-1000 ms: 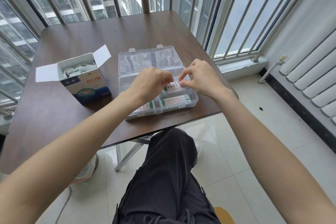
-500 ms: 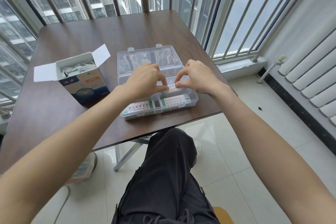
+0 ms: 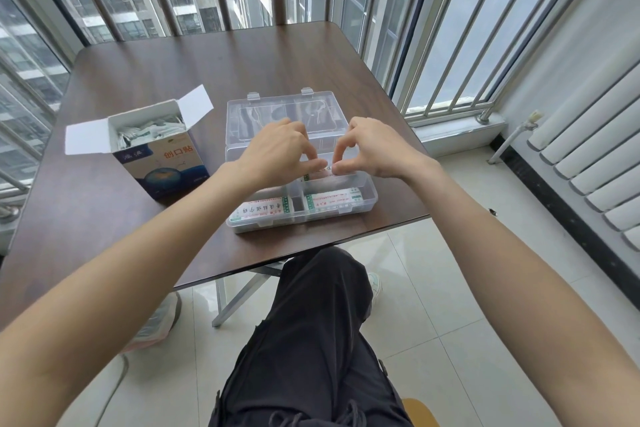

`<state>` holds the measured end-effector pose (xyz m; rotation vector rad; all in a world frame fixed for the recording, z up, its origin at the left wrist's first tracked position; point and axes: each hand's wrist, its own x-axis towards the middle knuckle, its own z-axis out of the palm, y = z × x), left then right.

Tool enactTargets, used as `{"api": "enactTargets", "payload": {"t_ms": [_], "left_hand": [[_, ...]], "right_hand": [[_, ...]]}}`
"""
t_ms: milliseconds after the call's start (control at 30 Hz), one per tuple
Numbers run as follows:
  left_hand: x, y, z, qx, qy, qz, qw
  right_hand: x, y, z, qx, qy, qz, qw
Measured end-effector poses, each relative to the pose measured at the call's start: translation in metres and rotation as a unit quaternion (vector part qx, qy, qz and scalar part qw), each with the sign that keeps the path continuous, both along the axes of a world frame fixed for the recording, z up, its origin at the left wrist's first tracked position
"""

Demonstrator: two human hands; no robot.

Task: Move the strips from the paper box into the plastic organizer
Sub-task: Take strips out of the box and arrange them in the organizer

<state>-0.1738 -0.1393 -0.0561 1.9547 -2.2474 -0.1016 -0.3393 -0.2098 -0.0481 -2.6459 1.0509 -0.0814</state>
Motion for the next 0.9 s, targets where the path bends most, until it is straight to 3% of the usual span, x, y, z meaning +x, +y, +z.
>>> {"api": "enactTargets", "payload": {"t_ms": [267,900], "left_hand": [[-0.003,0.004,-0.001,0.006,-0.007,-0.013,1.000],[-0.001,0.008,-0.001,0.000,0.002,-0.021,1.000]], "right_hand": [[-0.014,0.001,-0.003,-0.039,-0.002,-0.079,0.996],[-0.014,0.017,-0.007,-0.062,-0.001,-0.131,0.989]]}}
